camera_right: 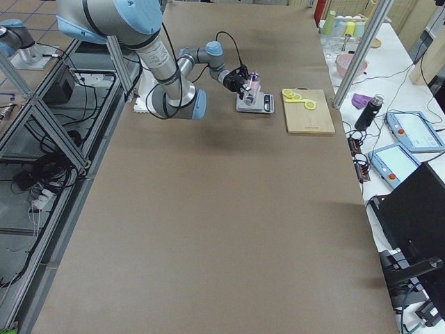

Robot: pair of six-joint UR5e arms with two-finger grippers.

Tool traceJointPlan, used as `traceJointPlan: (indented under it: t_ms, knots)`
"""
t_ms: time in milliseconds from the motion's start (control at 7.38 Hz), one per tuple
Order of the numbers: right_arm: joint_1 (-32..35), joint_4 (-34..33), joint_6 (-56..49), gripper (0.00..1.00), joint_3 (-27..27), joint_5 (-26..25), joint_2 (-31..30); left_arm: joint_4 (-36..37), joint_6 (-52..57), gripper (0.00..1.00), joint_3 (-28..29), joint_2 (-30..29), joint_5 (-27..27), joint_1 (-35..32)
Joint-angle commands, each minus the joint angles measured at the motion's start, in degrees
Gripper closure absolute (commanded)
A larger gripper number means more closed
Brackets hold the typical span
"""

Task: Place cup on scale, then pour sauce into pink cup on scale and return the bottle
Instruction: 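Hold the tilted bottle over the pink cup to pour sauce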

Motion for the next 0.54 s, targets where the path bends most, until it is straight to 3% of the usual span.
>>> traceJointPlan:
  t_ms: [0, 407]
  knots:
    - [0.38, 3.28, -1.28, 1.00, 4.26, -0.91, -2.22, -0.08, 0.00, 0.01, -0.15, -0.06, 0.00, 0.04]
    - [1.08, 10.63, -11.35, 1.00, 21.09, -1.62, -10.64, -0.08, 0.00, 0.01, -0.76, -0.06, 0.09, -0.05]
